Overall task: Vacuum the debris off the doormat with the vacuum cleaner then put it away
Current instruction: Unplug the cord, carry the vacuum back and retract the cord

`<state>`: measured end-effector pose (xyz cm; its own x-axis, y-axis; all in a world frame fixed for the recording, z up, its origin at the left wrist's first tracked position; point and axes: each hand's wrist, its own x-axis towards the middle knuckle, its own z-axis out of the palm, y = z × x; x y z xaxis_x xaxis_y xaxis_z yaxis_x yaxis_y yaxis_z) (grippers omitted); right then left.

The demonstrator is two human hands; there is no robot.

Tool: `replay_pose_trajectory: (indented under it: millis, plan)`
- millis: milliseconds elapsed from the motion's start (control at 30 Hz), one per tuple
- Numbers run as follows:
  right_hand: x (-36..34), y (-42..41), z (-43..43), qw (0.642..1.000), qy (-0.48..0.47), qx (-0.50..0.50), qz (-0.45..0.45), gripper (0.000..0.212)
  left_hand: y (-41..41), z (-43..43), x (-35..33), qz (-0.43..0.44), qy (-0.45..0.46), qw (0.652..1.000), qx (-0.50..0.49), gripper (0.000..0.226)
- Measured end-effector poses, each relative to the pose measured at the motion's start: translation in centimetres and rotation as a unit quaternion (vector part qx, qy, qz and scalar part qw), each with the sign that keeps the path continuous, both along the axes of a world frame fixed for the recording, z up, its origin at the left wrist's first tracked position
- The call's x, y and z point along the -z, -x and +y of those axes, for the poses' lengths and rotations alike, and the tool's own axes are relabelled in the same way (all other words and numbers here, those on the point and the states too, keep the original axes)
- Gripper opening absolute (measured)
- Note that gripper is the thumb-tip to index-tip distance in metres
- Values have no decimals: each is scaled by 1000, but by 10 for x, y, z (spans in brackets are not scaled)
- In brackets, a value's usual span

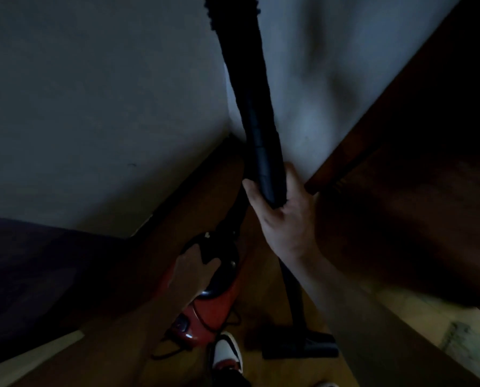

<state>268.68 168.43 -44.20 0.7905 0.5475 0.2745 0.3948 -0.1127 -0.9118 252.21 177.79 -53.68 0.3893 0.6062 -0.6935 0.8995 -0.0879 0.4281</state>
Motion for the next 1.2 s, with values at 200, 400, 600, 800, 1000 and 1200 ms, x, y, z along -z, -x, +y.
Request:
replay_pose_trajectory:
  millis: [200, 400, 600, 800, 1000, 1200]
  plan:
    - [-152, 4, -15, 997, -34, -27, 57, 25, 0, -11, -176, -10, -40, 998, 42, 44]
    - [-330, 4, -31, 993, -86, -50, 55, 30, -12, -20, -364, -71, -122, 989, 36, 22]
    - [-457, 20, -65, 992, -106, -54, 46, 23, 0, -42, -494, -129, -138, 981, 40, 29]
    - [-542, 27, -115, 990, -122, -65, 18, 20, 12, -72, -585, -201, -146, 967, 53, 9]
    - [-573, 18, -169, 990, -127, -60, 8, 15, 8, -108, -639, -237, -185, 953, 40, 17]
    - [-593, 8, -212, 990, -131, -42, -25, 12, -5, -139, -671, -254, -214, 942, 50, 19]
